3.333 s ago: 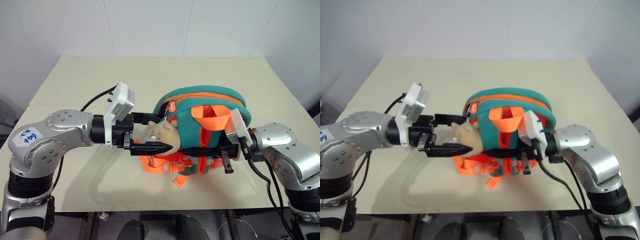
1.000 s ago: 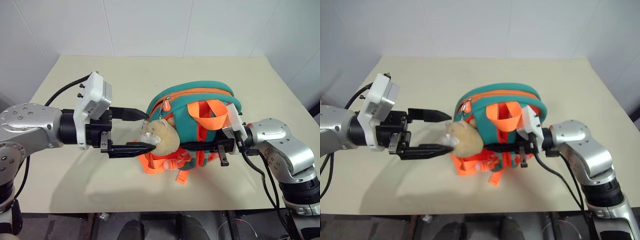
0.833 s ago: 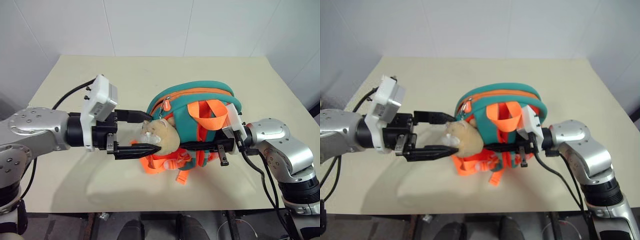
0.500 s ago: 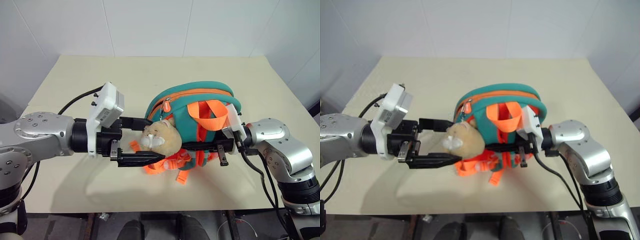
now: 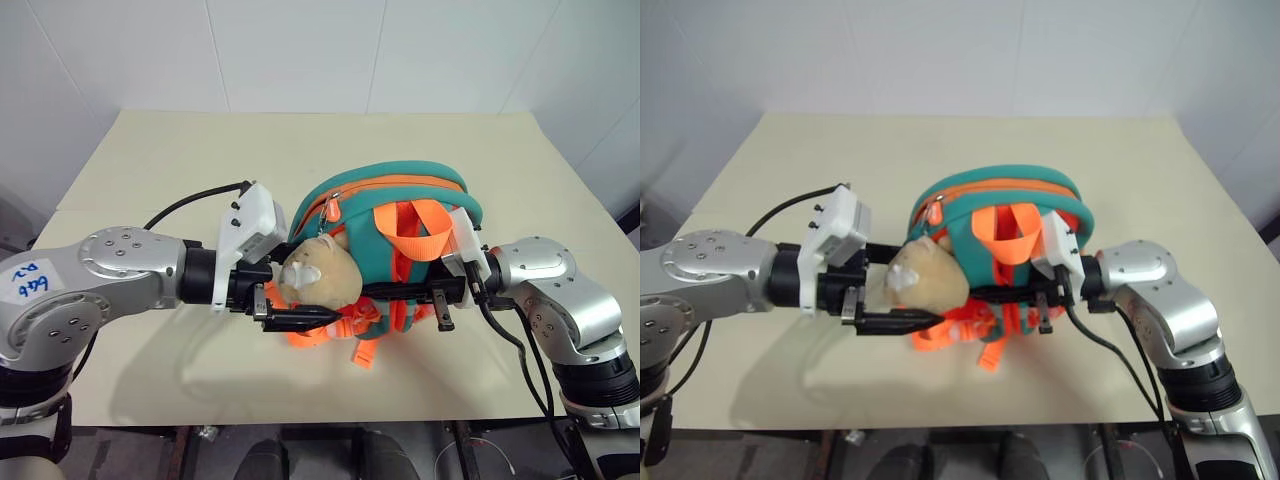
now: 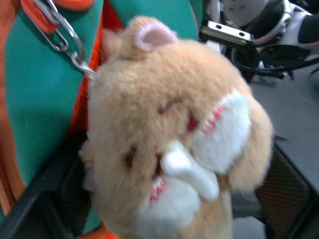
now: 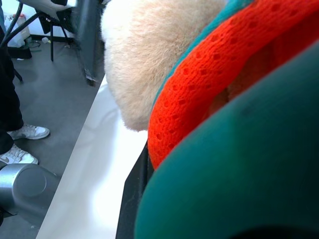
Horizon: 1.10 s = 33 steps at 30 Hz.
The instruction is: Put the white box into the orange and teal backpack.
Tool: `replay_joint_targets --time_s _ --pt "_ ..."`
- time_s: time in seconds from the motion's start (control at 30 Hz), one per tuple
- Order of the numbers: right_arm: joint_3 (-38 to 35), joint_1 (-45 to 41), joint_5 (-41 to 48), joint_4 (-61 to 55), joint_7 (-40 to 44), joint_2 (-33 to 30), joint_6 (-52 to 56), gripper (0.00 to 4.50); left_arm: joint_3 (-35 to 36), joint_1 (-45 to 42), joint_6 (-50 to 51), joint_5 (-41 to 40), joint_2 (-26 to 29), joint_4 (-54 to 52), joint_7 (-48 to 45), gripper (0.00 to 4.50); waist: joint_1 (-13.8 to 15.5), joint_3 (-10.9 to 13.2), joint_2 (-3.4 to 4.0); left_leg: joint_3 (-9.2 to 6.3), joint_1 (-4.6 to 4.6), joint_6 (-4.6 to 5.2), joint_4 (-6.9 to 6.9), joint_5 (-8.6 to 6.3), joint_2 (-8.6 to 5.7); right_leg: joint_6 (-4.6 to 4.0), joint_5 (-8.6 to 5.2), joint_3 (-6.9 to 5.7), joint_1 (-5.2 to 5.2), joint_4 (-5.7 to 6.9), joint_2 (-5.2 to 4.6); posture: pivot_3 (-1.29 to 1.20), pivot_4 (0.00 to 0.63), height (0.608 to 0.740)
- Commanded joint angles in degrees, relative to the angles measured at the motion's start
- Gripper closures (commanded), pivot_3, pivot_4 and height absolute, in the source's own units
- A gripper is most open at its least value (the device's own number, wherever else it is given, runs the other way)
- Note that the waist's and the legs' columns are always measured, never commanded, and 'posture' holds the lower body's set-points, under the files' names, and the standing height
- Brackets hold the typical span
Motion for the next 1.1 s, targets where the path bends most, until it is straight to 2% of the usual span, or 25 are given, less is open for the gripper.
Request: replay_joint_targets --time_s 0.03,0.2,0.33,0.57,0.73,0.97,1.1 --pt "-0.51 -0.99 0.31 -1.32 -0.23 0.23 -0.93 4.0 1.3 -1.96 -0.99 0.28 -1.1 -0.86 0.5 1.55 -0.01 0.0 0.0 0.0 0.0 0.0 0.0 0.0 0.0 0.0 0.0 0.0 0.0 0.0 0.0 0.0 0.15 0.74" --pt "-0.54 -0.9 0.21 -1.43 -0.3 0.16 -0.94 4.0 2.26 -1.71 -0.5 -0.01 -0.93 -0.62 0.0 2.89 -0.05 0.0 0.0 -0.01 0.0 0.0 0.0 0.0 0.02 0.0 0.0 0.0 -0.01 0.0 0.01 0.0 0.15 0.74" --pt "-0.77 -0.54 0.29 -1.74 -0.3 -0.16 -0.83 4.0 5.99 -1.29 -0.77 -2.51 0.65 -0.29 -2.49 3.35 -0.09 0.0 0.0 0.0 0.0 0.0 0.0 0.0 0.01 0.0 0.0 0.0 0.0 0.0 0.0 0.0 0.15 0.74" --pt "-1.0 0.16 0.37 -2.07 -0.11 -0.75 -0.59 4.0 12.11 -0.37 -1.6 -3.15 6.03 1.98 -9.42 3.38 -0.15 0.0 0.01 0.0 0.0 0.0 -0.02 0.0 0.02 -0.01 -0.01 -0.02 -0.01 -0.02 0.01 0.0 0.15 0.74" --pt "-1.14 0.81 0.25 -1.85 -0.07 -1.01 -0.57 4.0 13.3 3.84 -4.95 4.22 14.81 5.59 -19.45 3.38 -0.19 0.03 0.05 0.03 0.01 0.0 -0.08 0.0 0.04 -0.04 -0.02 -0.02 -0.03 -0.02 0.05 0.0 0.15 0.74" --pt "-1.0 1.14 0.17 -1.63 -0.44 -0.94 -0.26 4.0 11.59 8.32 -13.29 13.95 20.52 12.2 -31.0 3.38 -0.16 0.05 0.07 0.28 0.02 0.0 -0.15 0.0 0.05 -0.09 -0.05 -0.04 -0.03 -0.07 0.05 0.0 0.15 0.74" --pt "-0.73 1.14 -0.21 -1.18 -0.58 -1.07 0.02 4.0 4.25 6.59 -22.86 25.49 23.19 22.19 -39.71 3.38 -0.17 0.06 0.1 0.53 0.04 0.01 -0.25 0.0 0.05 -0.11 -0.06 -0.06 -0.06 -0.1 0.07 0.0 0.15 0.74"
